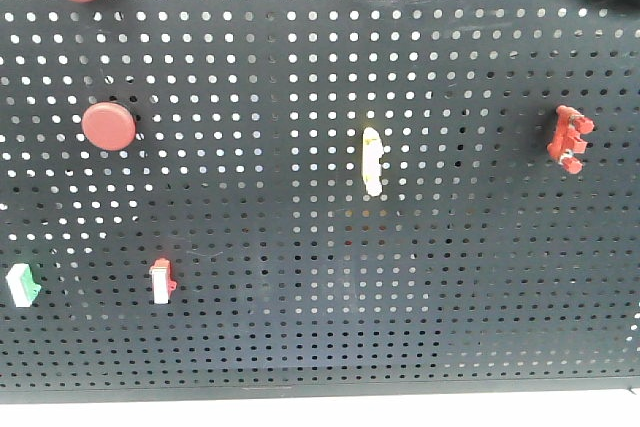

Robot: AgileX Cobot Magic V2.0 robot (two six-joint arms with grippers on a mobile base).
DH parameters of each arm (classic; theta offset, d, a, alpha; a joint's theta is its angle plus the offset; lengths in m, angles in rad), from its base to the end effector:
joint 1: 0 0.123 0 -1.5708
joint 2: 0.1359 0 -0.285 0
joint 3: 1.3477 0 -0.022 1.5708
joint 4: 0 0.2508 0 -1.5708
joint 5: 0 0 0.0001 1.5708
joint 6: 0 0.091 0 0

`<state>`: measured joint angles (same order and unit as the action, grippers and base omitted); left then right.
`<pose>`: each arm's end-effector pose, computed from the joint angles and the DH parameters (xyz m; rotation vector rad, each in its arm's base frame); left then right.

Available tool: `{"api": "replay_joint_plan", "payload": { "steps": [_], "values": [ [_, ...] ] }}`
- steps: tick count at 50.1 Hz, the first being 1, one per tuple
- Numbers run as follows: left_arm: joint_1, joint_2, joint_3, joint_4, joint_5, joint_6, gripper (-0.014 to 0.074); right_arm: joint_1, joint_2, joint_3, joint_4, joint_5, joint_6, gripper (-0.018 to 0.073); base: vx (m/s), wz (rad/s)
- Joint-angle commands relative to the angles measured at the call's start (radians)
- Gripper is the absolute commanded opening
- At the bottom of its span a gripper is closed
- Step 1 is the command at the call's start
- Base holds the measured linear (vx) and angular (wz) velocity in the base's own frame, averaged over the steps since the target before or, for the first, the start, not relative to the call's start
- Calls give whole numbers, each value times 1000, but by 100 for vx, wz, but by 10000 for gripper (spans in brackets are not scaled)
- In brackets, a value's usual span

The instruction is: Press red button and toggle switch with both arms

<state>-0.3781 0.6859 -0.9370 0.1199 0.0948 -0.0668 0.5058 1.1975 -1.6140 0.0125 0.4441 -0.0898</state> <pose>0.1152 -0.0446 0.4576 0.2751 1.3028 -0.2687 0.2035 0.1132 0.5457 -0.4422 1.4553 0.3463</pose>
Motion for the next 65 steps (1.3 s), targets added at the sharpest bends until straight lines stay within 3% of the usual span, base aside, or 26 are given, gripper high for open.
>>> {"api": "replay_joint_plan", "payload": {
  "steps": [1,26,30,41,47,58,62,65],
  "values": [
    [-3,-3,-24,-9,-83,-1,1,0,-15,-30,-4,-47,-6,-3,0,0],
    [-3,-8,-15,-9,-82,-1,1,0,-14,-30,-4,-37,-5,-3,0,0],
    [20,-46,27,-9,-83,7,1,0,-14,-30,-4,-36,-5,-3,0,0],
    [218,-309,369,-10,-83,4,1,0,-14,-30,-4,-34,-5,-3,0,0],
    [287,-477,588,-10,-84,3,1,0,-14,-30,-4,-34,-5,-3,0,0],
    [338,-714,918,-16,-95,-3,1,0,-14,-30,-4,-34,-5,-3,0,0],
    [339,-710,1001,-24,-133,-5,1,0,-14,-30,-4,-29,-5,-3,0,0],
    [339,-703,996,-37,-57,-4,1,0,-14,-30,-2,-29,-5,-3,0,0]
  ]
}}
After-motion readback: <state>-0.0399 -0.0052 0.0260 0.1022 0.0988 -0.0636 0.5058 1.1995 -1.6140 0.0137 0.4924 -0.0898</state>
